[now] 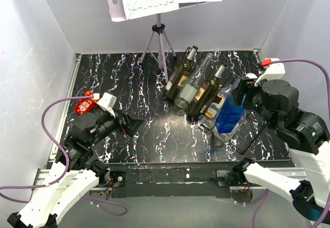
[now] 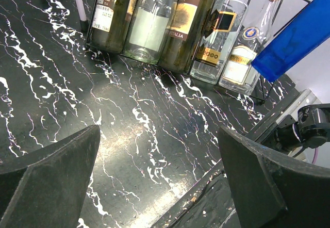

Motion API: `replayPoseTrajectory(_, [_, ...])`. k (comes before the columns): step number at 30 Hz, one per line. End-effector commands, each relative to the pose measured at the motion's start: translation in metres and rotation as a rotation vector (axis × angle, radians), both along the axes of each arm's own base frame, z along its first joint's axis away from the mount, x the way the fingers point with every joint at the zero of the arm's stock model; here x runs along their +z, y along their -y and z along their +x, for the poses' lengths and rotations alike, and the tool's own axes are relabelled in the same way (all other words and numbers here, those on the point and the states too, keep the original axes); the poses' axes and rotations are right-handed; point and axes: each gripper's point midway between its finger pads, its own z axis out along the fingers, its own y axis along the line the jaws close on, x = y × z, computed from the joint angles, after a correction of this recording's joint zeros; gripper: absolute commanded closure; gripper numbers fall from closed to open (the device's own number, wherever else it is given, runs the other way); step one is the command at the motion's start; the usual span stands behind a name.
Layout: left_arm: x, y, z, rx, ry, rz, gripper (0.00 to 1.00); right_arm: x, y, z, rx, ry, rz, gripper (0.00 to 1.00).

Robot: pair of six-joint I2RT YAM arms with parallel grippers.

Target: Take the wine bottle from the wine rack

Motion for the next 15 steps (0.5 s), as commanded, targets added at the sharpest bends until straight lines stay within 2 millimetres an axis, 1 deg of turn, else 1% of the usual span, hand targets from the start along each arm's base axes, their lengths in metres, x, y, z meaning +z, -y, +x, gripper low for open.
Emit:
replayPoseTrajectory(1, [0.001, -0.001, 0.003, 0.007, 0.010, 0.008, 0.02, 0.066, -0.065, 0.014, 0.214, 0.196, 0.275, 0.99])
replayPoseTrajectory(3, [0.002, -0.002, 0.003, 0.016, 0.015, 0.007, 0.02, 0.062, -0.096, 0.015, 0.340, 0.212, 0.318, 0.99])
replayPoseTrajectory(4, [0.002, -0.005, 0.004, 0.033, 0.016, 0.010, 0.02, 0.063, -0.114, 0.013, 0.420, 0.226, 0.344, 0.99])
replayPoseTrajectory(5, [0.003, -0.009, 0.006, 0.057, 0.018, 0.013, 0.02, 0.059, -0.128, 0.011, 0.482, 0.234, 0.362, 0.99])
replayPoseTrajectory(7, [0.005, -0.018, 0.009, 0.110, 0.023, 0.019, 0.02, 0.064, -0.153, 0.009, 0.583, 0.314, 0.409, 0.99])
replayPoseTrajectory(8, [0.006, -0.022, 0.010, 0.130, 0.030, 0.021, 0.02, 0.050, -0.164, 0.011, 0.614, 0.324, 0.394, 0.99])
replayPoseTrajectory(9, [0.007, -0.025, 0.010, 0.145, 0.035, 0.018, 0.02, 0.048, -0.173, 0.011, 0.638, 0.354, 0.393, 0.99])
replayPoseTrajectory(10, [0.009, -0.028, 0.009, 0.159, 0.043, 0.014, 0.02, 0.042, -0.182, 0.012, 0.664, 0.367, 0.378, 0.99])
replayPoseTrajectory(12, [0.011, -0.037, 0.011, 0.209, 0.055, 0.009, 0.02, 0.040, -0.199, 0.010, 0.721, 0.406, 0.348, 0.99])
replayPoseTrajectory(15, [0.017, -0.044, 0.009, 0.240, 0.079, -0.010, 0.02, 0.029, -0.223, 0.006, 0.792, 0.412, 0.298, 0.99])
